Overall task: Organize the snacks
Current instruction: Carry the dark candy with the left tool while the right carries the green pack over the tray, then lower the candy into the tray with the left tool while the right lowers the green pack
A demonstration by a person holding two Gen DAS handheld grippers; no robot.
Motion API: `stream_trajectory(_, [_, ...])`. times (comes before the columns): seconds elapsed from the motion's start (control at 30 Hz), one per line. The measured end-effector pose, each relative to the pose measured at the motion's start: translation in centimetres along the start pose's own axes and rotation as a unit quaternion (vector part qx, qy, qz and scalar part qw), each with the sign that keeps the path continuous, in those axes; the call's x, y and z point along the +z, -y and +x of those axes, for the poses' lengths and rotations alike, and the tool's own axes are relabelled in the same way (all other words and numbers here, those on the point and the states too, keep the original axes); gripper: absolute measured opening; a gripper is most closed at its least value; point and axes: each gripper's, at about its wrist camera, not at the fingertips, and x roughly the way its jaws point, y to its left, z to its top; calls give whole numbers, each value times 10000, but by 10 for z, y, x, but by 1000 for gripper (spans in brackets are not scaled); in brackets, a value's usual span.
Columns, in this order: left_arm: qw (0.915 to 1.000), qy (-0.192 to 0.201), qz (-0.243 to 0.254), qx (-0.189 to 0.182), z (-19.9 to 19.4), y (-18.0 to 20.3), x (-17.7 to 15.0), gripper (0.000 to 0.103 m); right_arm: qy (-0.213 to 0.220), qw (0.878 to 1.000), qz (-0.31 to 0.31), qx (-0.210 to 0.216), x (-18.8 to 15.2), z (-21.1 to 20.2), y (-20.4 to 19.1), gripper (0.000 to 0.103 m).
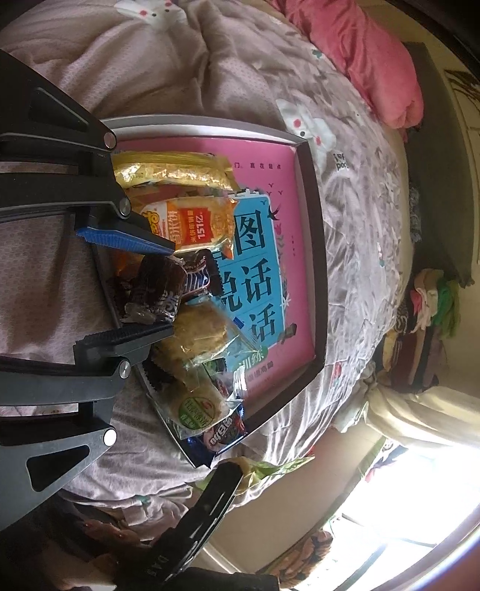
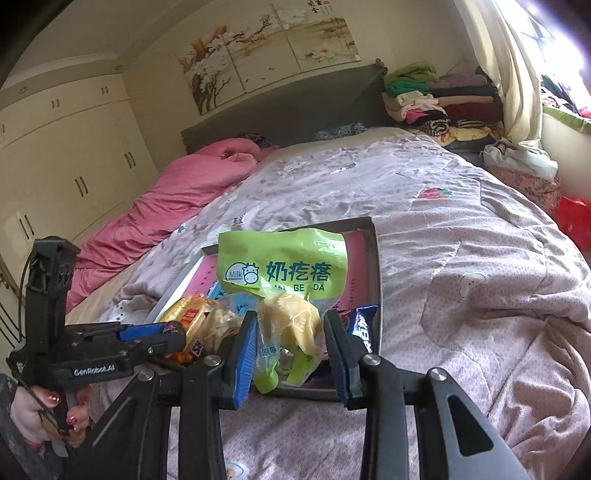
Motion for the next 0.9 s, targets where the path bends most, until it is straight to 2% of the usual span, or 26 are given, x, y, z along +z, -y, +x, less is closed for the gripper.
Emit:
stream_trajectory(0.3, [10000, -78, -19, 13, 8, 1, 1, 38, -234, 9995, 132, 153, 0, 19, 1, 36])
stream_trajectory(0.9, [9999, -134, -28, 22, 13, 2, 3, 38, -492, 9986, 176, 99, -5, 40, -1, 36])
